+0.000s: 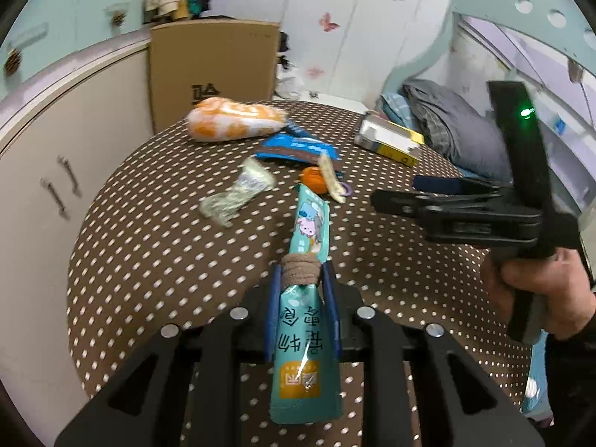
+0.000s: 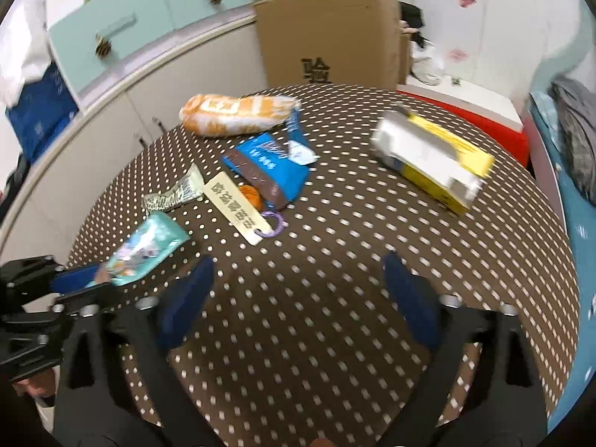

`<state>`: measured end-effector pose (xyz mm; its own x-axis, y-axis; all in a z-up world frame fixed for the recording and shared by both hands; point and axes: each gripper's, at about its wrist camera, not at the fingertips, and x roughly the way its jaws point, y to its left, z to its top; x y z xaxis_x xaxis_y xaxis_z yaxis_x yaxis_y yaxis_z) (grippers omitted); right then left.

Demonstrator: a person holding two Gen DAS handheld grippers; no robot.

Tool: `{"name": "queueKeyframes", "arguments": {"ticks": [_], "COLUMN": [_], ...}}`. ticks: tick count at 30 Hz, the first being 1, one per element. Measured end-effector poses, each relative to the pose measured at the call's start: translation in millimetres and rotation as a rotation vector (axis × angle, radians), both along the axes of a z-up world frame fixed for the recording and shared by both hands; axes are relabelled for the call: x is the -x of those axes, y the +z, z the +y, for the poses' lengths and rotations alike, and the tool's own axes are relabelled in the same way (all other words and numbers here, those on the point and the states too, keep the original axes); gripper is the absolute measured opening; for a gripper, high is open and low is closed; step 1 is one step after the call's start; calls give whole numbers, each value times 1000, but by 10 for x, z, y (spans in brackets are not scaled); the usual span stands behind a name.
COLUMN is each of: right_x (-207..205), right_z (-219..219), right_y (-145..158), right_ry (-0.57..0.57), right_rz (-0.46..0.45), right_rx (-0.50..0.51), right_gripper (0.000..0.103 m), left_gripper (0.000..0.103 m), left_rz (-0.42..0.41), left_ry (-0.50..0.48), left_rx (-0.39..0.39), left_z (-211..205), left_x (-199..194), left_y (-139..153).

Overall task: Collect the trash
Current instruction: 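Grasp the beige tag with purple ring using the right gripper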

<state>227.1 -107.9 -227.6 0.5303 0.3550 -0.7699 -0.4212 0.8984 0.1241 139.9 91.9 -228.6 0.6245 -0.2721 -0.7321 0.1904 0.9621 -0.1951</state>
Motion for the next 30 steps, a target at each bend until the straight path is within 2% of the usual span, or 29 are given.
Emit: {"name": "queueKeyframes", "arguments": {"ticks": [5, 7, 9, 10, 11, 12, 14, 21, 30], "right_x": [-106, -145, -170, -174, -183, -187, -175, -2, 164], "right_z": [271, 367, 428, 450, 450, 442, 423, 169, -233], "right_y": [-70, -109, -145, -150, -145, -135, -128, -94, 74], "right_ry": [76, 104, 113, 120, 128, 131, 139, 132, 83], "right_rz": [-16, -17, -41, -60, -59, -55, -54, -20, -39], "right_rx": [42, 58, 94, 110, 102, 101, 103, 14, -49], "right_gripper": [70, 63, 47, 42, 30, 25, 23, 23, 23], "left_gripper": [21, 21, 21, 21, 21, 21, 21, 21, 21], "left_rz": [15, 17, 17, 17, 17, 16, 13, 9, -12], "left_ry": [59, 72, 79, 80, 81, 82, 83, 76, 46], "left_rx": [27, 38, 49, 53, 55, 55, 57, 74, 77], "left_z": [132, 166, 188, 190, 188, 188, 188, 106, -116], "left_x": [68, 94, 109, 112, 109, 112, 117, 71, 0], "left_y": [-49, -48, -47, -44, -42, -43, -37, -8, 126]}}
